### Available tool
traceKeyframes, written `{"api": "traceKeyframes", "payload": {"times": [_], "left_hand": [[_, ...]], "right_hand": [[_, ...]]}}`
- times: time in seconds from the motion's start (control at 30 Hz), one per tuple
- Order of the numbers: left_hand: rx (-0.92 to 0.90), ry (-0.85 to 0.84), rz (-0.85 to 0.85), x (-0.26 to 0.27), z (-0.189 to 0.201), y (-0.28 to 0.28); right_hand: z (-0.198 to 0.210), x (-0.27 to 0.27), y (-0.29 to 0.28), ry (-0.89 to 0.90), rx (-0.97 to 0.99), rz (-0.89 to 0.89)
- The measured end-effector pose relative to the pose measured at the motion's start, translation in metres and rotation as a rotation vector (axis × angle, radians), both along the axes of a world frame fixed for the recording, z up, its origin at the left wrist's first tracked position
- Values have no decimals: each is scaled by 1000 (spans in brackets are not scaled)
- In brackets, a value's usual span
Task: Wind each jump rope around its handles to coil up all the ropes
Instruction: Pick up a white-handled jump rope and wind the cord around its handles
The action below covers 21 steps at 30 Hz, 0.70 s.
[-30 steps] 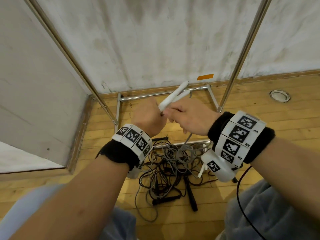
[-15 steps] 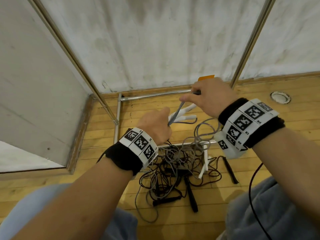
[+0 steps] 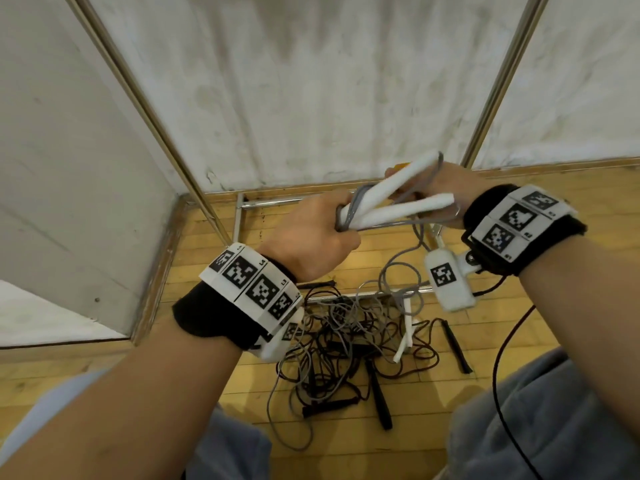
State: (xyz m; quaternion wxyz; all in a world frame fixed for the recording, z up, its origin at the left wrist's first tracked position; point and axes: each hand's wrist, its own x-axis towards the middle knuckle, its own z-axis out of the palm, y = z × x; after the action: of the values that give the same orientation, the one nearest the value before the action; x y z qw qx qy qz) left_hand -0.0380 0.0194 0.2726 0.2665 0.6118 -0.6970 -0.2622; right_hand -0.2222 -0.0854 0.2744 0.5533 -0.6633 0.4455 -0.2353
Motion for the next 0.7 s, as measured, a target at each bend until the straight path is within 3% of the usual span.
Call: {"api": "traceKeyframes", "payload": {"times": [0.1, 0.17, 0.3, 0.47, 0.7], "left_hand": [[-40, 111, 100, -3, 0, -2], [-55, 221, 177, -4, -1, -4], [-58, 337, 275, -2, 1, -7], [-50, 389, 320, 0, 7, -12], [-28, 597, 317, -5, 20, -11]], "right_hand": [[-19, 11, 8, -153, 62, 46], [-33, 22, 18, -143, 56, 73], [-45, 40, 35, -84, 23, 90], [-33, 50, 45, 94, -339, -9], [-19, 49, 55, 222, -431, 60]]}}
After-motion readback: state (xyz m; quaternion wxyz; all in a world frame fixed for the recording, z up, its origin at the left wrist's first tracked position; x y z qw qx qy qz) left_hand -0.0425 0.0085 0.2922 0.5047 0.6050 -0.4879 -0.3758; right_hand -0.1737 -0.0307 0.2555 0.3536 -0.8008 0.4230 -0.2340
